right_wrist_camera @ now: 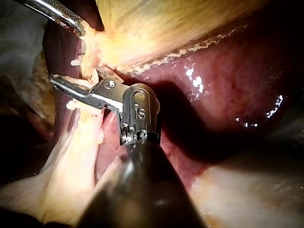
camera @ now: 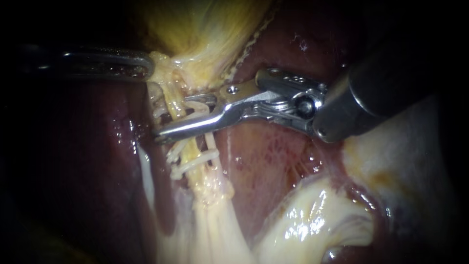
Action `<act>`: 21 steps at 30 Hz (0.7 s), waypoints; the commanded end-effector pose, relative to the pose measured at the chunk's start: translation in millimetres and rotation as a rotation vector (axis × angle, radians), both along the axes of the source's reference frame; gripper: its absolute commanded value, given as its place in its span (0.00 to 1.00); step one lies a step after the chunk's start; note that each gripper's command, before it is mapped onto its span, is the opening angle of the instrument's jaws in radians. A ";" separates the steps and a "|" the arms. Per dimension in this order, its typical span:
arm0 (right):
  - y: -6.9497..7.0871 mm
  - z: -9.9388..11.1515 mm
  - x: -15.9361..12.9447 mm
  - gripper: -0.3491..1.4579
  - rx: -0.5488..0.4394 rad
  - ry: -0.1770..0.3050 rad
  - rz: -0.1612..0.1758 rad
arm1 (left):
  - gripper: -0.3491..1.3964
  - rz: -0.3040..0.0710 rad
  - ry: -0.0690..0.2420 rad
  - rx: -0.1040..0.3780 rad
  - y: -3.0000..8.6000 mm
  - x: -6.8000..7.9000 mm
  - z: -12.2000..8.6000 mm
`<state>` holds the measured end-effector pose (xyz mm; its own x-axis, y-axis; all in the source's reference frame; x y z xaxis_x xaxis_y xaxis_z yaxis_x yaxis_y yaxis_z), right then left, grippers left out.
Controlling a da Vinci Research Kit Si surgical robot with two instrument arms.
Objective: Clipping third clip left tube
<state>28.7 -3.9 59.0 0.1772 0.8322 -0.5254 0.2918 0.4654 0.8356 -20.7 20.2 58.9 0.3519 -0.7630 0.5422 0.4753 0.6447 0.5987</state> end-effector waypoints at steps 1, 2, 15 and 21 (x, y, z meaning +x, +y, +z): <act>0.0 -0.3 0.1 0.44 0.009 0.011 -0.001 | 0.00 0.000 0.000 0.000 0.0 0.0 0.0; -0.1 -0.5 0.3 0.44 0.012 0.024 -0.005 | 0.00 0.000 0.000 0.000 0.0 0.0 0.0; 2.6 -2.8 1.3 0.43 0.037 0.007 0.059 | 0.00 0.000 0.000 -0.001 0.0 0.0 0.1; 3.5 -3.0 1.0 0.37 0.043 -0.010 0.089 | 0.00 -0.004 0.000 0.004 0.0 0.0 0.2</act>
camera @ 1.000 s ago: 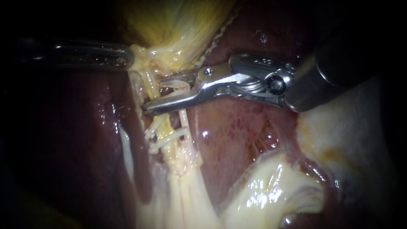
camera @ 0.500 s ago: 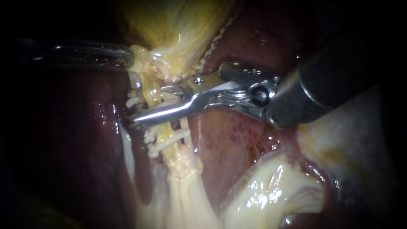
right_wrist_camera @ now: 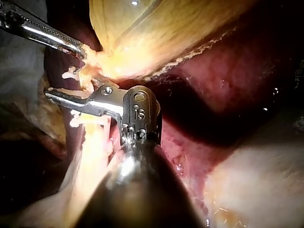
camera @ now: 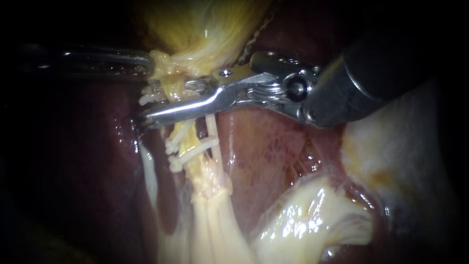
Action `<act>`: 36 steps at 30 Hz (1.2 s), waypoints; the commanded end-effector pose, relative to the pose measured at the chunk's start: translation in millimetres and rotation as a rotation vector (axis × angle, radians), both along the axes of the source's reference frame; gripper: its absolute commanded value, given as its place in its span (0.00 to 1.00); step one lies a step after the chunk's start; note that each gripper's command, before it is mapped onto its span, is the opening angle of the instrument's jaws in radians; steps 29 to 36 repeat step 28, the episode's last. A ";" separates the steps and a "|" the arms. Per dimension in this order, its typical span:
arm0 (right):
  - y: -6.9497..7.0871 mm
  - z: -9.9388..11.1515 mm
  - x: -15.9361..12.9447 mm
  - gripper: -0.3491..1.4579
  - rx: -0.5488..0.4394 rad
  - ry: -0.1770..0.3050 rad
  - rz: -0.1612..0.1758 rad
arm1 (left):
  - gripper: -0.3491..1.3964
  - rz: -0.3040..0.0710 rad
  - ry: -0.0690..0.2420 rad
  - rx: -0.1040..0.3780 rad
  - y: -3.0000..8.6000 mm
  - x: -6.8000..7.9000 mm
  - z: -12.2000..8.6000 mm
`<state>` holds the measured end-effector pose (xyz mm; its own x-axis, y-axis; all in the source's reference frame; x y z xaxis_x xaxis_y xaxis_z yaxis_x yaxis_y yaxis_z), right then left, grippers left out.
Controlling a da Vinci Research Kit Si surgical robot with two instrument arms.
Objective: Clipping third clip left tube
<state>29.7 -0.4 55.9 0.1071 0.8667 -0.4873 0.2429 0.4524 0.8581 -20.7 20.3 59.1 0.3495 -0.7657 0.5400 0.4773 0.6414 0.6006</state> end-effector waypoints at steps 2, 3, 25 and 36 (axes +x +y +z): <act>0.0 0.1 -0.1 0.34 0.011 -0.008 0.007 | 0.00 0.000 0.000 0.001 0.0 0.0 0.0; 0.0 0.1 -0.1 0.31 0.016 -0.013 0.011 | 0.00 0.000 0.000 0.001 0.0 0.0 0.0; -0.1 0.1 -0.8 0.00 0.119 -0.042 0.007 | 0.00 0.000 0.000 0.001 0.0 0.1 0.0; -0.1 0.1 -0.8 0.00 0.119 -0.042 0.007 | 0.00 0.000 0.000 0.001 0.0 0.1 0.0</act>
